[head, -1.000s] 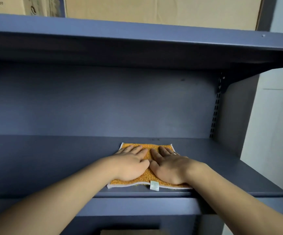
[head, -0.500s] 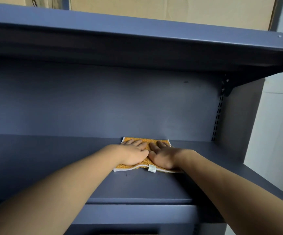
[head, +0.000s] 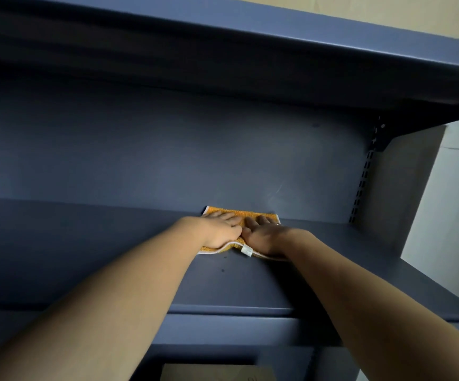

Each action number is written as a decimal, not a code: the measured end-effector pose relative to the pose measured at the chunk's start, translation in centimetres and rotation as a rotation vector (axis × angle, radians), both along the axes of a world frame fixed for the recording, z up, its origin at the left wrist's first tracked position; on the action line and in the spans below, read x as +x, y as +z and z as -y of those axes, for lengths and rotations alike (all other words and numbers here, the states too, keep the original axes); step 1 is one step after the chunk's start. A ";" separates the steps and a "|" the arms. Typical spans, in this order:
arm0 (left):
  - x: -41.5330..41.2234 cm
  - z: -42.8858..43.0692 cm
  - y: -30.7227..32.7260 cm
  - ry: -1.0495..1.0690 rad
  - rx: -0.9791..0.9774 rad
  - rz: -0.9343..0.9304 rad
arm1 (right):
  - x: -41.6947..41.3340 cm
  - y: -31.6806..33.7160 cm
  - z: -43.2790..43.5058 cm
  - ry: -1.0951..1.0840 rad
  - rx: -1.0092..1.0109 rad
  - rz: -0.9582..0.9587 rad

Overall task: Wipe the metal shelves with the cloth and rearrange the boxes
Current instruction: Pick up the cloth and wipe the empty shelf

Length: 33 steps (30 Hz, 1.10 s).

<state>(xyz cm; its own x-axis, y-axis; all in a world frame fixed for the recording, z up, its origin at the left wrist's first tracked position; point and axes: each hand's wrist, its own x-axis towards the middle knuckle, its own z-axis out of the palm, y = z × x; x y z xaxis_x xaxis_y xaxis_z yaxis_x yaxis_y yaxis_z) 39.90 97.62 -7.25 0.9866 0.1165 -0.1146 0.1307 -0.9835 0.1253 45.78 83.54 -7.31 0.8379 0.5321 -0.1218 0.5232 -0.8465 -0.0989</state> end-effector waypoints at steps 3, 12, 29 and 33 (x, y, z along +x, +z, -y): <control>-1.0 -0.8 -0.1 0.006 -0.016 0.002 | -1.0 -0.1 -0.6 0.007 0.005 0.003; -4.6 -2.9 -0.2 0.056 0.013 0.012 | -4.3 0.1 -2.6 0.076 0.012 -0.010; -11.5 1.4 -0.2 0.057 0.029 0.015 | -10.5 0.0 1.9 0.179 -0.004 0.006; -12.7 2.0 -0.4 0.041 0.017 0.028 | -11.6 -0.2 2.8 0.201 0.011 0.024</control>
